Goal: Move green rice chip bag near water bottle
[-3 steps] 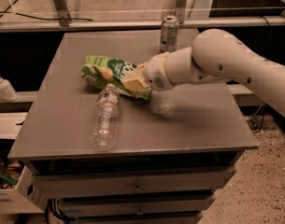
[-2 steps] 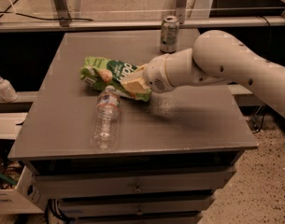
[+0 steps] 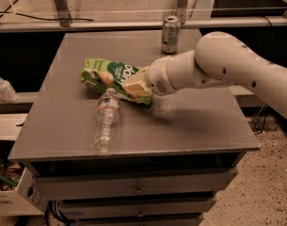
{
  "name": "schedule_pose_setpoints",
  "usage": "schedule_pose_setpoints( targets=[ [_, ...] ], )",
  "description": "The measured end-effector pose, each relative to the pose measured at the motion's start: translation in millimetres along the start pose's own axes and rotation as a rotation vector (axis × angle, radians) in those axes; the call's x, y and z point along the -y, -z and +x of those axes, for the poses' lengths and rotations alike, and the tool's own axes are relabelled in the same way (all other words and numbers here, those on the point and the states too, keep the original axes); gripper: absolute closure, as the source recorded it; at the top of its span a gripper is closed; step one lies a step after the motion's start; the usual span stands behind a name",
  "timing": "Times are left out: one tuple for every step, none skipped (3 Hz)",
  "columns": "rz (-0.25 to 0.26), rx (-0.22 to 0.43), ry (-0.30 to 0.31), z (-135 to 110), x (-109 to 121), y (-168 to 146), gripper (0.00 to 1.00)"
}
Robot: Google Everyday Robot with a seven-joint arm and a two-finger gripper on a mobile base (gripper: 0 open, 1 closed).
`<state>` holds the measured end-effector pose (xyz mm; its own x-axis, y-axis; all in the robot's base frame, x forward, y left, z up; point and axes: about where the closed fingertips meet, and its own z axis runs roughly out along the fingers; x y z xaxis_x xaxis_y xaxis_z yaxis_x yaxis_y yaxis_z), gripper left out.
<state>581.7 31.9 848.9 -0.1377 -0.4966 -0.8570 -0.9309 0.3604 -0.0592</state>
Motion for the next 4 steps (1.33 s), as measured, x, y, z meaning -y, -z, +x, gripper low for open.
schedule_pose_setpoints(
  targets=[
    [0.001, -0.002, -0.004, 0, 0, 1, 0.36],
    [-0.002, -0.001, -0.010, 1, -1, 1, 0.13],
    [-0.003, 0.005, -0.009, -1, 0, 2, 0.00],
    [0.026, 0.010, -0.011, 2, 9, 11, 0.00]
  ],
)
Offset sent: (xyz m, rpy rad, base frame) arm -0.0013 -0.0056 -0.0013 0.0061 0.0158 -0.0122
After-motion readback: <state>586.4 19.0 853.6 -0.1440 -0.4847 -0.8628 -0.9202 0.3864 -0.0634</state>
